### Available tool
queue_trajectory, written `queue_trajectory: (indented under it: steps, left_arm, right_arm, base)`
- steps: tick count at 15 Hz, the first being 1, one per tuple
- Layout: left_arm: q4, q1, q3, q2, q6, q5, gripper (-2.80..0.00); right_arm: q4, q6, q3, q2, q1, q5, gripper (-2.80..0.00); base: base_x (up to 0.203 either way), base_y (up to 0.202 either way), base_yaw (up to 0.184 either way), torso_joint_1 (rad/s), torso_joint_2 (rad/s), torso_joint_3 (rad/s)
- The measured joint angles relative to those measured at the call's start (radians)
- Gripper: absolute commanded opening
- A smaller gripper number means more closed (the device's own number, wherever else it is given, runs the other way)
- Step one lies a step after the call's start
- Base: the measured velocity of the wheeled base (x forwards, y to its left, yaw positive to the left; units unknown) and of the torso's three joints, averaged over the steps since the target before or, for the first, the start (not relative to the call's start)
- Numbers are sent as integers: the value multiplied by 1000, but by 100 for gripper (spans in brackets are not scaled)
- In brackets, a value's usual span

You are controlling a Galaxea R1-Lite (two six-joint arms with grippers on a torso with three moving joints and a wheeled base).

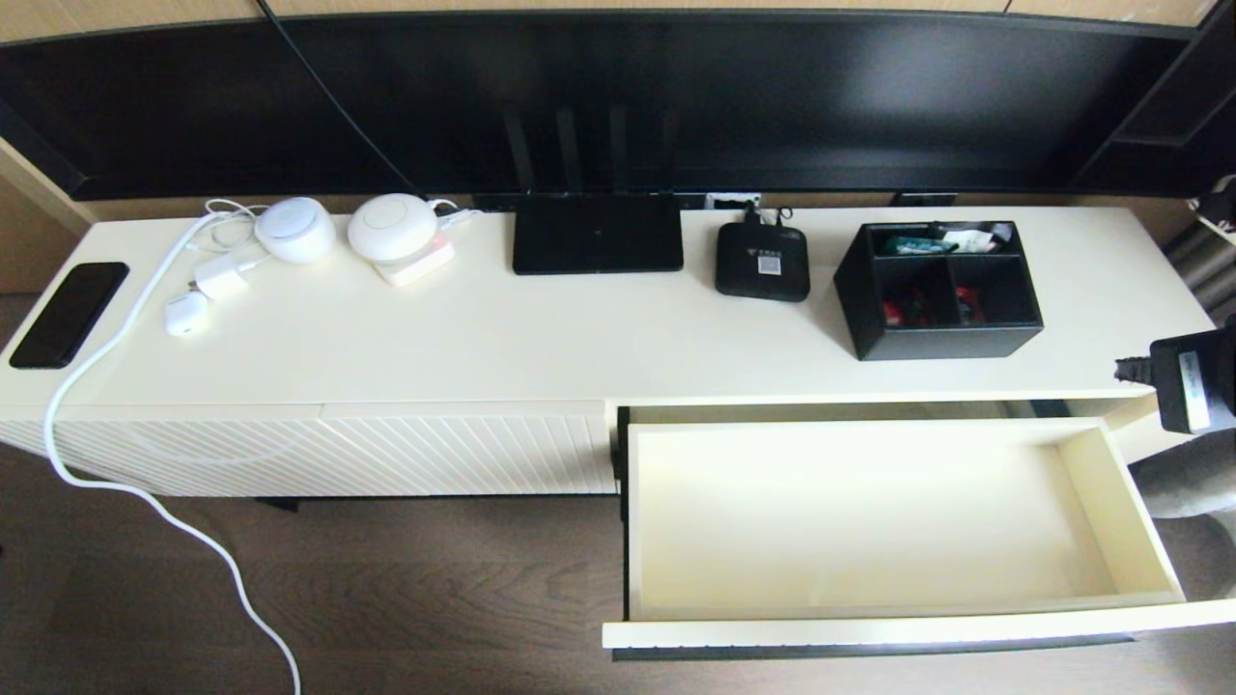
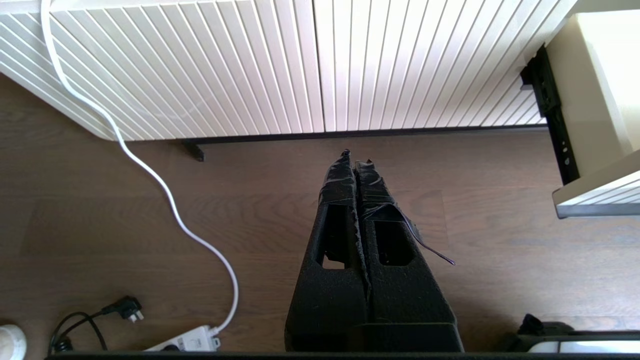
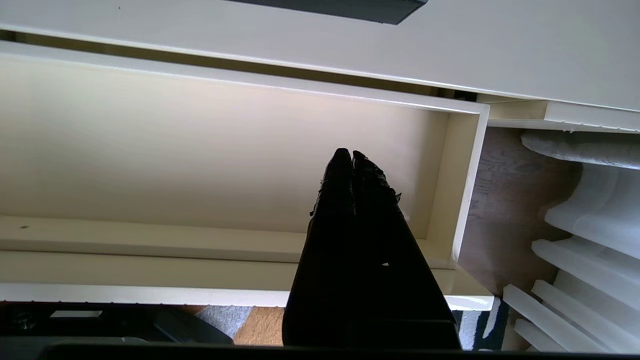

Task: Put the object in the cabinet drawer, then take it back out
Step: Put the storage box in the drawer

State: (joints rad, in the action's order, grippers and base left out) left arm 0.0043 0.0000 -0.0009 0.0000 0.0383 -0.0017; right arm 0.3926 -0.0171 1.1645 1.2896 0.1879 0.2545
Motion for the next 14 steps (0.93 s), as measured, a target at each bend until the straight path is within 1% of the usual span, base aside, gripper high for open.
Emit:
queue_trajectory:
  steps: [1,5,9,11,14]
  left_arm:
    - [0,0,0,0,0,0,-280]
    - [0,0,0,0,0,0,-280]
    - [0,0,0,0,0,0,-280]
    - [0,0,0,0,0,0,-280]
    - [0,0,0,0,0,0,-280]
  right_arm:
    - [0,5,11,8,0,2,0]
    - [-1,22,69,67,10,0,0]
    - [-8,100,119,156,17,-2,0]
    - [-10,106,152,192,20,1,0]
    - [-13,139,236,251,21,0,0]
  base:
    - [0,0,0,0,0,0]
    - [0,0,0,0,0,0]
    - [0,0,0,0,0,0]
    - [0,0,0,0,0,0]
    - [0,0,0,0,0,0]
